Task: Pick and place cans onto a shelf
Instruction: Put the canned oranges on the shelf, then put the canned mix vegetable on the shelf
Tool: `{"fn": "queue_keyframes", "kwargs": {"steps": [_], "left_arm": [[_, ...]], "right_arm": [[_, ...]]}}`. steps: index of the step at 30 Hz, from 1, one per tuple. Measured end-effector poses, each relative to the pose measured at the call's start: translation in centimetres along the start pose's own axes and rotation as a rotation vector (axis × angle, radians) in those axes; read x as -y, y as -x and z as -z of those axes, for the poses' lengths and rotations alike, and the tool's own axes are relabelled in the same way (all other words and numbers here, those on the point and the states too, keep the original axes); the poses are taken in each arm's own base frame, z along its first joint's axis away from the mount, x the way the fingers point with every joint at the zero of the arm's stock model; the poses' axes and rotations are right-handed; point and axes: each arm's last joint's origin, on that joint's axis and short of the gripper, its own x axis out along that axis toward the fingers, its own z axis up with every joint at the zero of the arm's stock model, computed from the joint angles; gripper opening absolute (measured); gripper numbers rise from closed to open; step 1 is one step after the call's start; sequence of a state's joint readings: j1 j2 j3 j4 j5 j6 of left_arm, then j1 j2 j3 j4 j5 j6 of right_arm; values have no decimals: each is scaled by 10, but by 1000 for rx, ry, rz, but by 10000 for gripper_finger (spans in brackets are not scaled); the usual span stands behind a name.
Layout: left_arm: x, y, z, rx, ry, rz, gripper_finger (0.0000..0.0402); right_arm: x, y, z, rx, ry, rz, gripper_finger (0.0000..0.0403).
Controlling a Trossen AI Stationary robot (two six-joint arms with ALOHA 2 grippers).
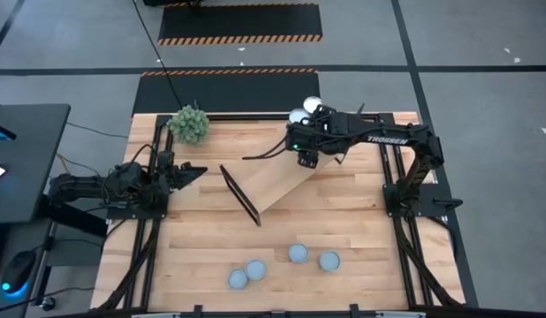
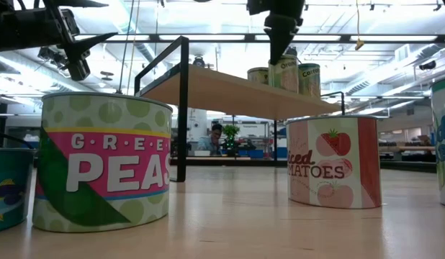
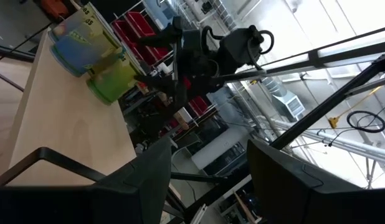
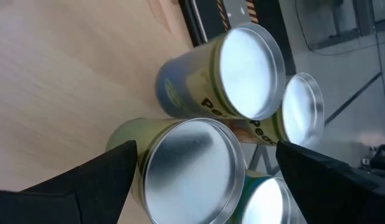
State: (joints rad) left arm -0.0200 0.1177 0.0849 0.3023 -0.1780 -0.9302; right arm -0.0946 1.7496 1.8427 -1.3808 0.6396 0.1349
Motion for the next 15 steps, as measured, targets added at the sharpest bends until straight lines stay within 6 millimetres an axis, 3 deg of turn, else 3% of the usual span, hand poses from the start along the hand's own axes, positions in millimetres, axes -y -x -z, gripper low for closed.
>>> {"fn": "queue_keyframes", "kwargs": {"steps": [8, 15], "left_arm": [[0, 0, 0, -2, 1, 2, 215], [15, 2, -8, 25, -36, 200, 215]], "right_arm": [[3, -1, 0, -4, -10, -7, 391], [1, 25, -3, 71, -31, -42, 391]]}}
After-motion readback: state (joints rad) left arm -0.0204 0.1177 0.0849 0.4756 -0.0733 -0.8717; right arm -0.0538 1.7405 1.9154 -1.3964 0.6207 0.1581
